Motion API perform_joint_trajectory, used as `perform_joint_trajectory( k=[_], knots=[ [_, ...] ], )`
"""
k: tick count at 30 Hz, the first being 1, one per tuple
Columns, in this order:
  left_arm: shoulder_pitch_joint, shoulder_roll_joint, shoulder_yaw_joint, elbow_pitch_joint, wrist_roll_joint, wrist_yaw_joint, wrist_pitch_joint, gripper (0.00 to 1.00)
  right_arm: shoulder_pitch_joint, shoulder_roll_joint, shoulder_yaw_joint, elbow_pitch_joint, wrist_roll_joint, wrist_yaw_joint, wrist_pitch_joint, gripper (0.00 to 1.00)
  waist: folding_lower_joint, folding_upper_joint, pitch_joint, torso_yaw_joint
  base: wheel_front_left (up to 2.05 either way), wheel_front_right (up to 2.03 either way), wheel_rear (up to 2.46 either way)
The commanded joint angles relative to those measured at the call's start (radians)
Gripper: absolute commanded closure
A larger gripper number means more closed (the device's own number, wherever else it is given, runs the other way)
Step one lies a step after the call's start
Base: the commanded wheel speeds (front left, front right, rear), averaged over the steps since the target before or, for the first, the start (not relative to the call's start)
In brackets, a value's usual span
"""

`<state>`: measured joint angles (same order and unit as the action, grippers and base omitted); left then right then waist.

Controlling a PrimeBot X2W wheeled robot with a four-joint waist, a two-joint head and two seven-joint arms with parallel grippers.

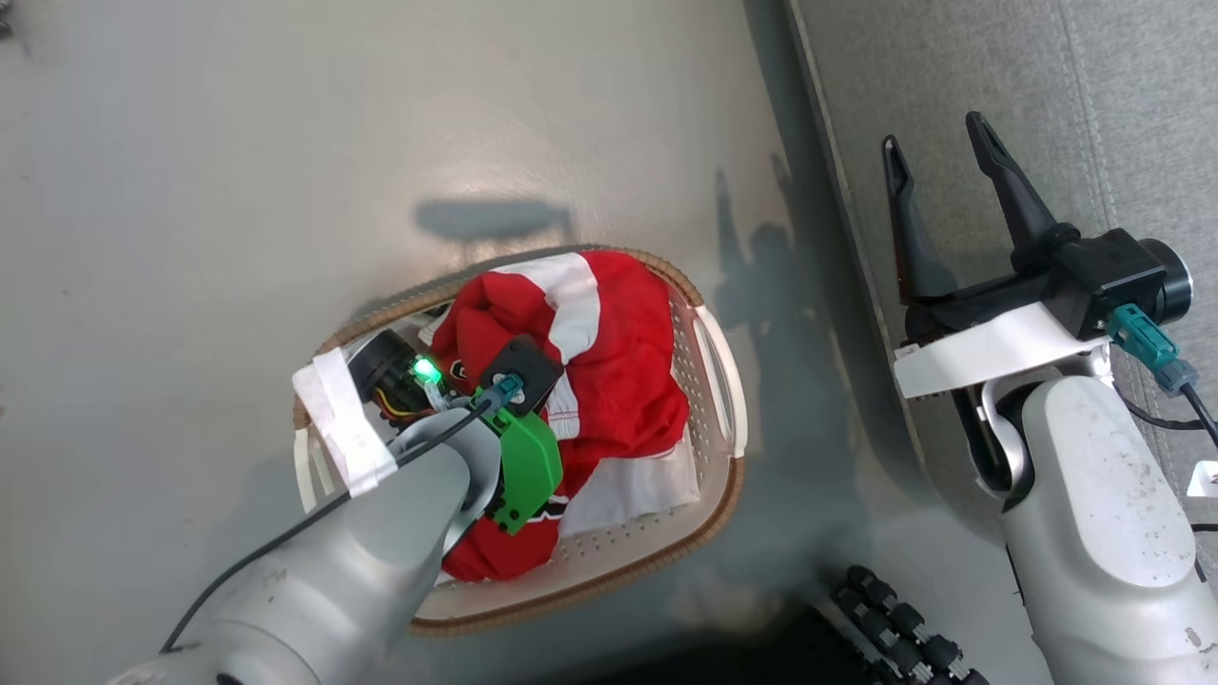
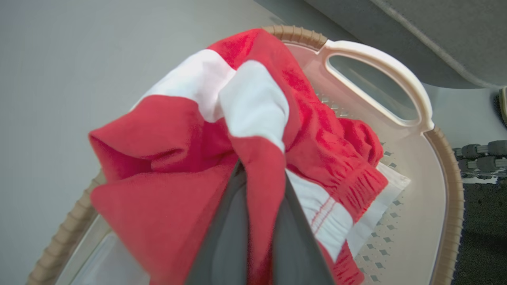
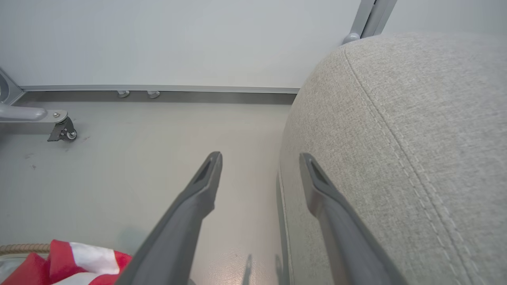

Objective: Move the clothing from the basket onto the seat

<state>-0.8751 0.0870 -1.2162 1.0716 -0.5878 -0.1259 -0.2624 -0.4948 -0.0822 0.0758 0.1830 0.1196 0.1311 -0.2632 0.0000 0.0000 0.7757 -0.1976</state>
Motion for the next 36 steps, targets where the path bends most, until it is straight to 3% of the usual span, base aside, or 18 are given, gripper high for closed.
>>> perform_joint_trajectory(
  k=[1, 19, 36],
  knots=[
    [0.03, 0.014, 0.019, -0.02, 0.015, 0.004, -0.003, 1.0, 0.002, -0.009, -0.001, 0.006, -0.007, -0.001, -0.002, 0.0, 0.0, 0.0, -0.048, 0.019, 0.0, 0.0, 0.0],
    [0.276, 0.005, 0.289, -0.232, 0.17, -0.002, -0.002, 1.0, 0.104, -0.039, 0.013, 0.081, 0.012, -0.001, -0.002, 0.0, 0.0, 0.0, -0.339, 0.122, 0.0, 0.0, 0.0],
    [0.515, 0.002, 0.53, -0.451, 0.252, -0.006, -0.002, 1.0, 0.278, -0.02, -0.001, 0.146, 0.032, -0.001, -0.002, 0.0, 0.0, 0.0, -0.623, 0.183, 0.0, 0.0, 0.0]
  ],
)
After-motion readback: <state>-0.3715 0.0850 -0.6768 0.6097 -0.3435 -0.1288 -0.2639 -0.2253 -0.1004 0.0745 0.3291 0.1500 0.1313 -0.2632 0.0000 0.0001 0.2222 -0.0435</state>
